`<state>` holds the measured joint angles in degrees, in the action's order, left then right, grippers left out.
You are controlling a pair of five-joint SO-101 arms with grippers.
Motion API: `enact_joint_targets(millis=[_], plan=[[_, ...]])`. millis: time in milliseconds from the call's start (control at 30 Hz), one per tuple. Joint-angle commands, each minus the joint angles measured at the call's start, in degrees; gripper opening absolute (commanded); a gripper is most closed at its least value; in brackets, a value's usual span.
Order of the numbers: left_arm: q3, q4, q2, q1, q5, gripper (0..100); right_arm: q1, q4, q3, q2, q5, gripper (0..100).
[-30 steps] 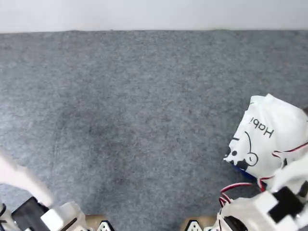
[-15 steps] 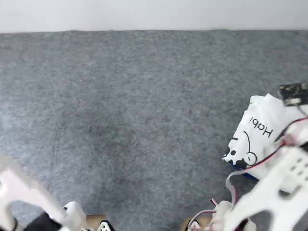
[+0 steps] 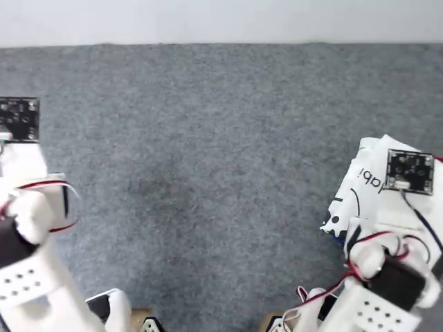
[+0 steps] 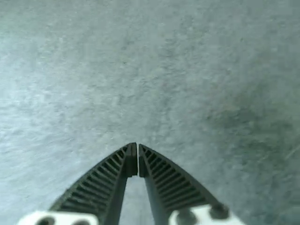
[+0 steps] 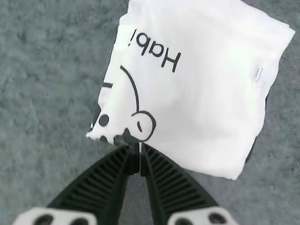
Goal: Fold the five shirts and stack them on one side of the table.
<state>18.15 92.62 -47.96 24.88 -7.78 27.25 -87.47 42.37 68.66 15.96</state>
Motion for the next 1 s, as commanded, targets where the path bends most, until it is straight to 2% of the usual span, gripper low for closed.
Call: enact_joint_targets(millis=[0,167,367,567,700,867,967], plan=[[5.8,-8.8,-6.7,-4.0,7.8,2,-1.5,4.4,2.0,3.1,-2.9,1.0],[23.6,-24.6,-17.9,-7.0,16.2,2,-5.7,7.1,4.6,5.6,-9.0,1.0],[44.8,-37.2,-34.9,-12.5,16.8,2,-14.5,8.0,8.5,7.0,-16.4,1.0],[60.4,-37.7,-49.2,-18.3,16.6,2,-19.3,15.7,18.7,11.1,-17.4,1.0],[67.7,-37.9,-56.4,-19.1,16.5,2,-20.9,19.3,28.4,16.7,-17.2,1.0],[72.7,-37.8,-55.7,-18.9,16.5,2,-23.1,19.0,38.9,26.2,-16.6,1.0],[74.3,-37.9,-55.8,-19.2,16.5,2,-24.9,19.0,45.5,32.7,-13.2,1.0]])
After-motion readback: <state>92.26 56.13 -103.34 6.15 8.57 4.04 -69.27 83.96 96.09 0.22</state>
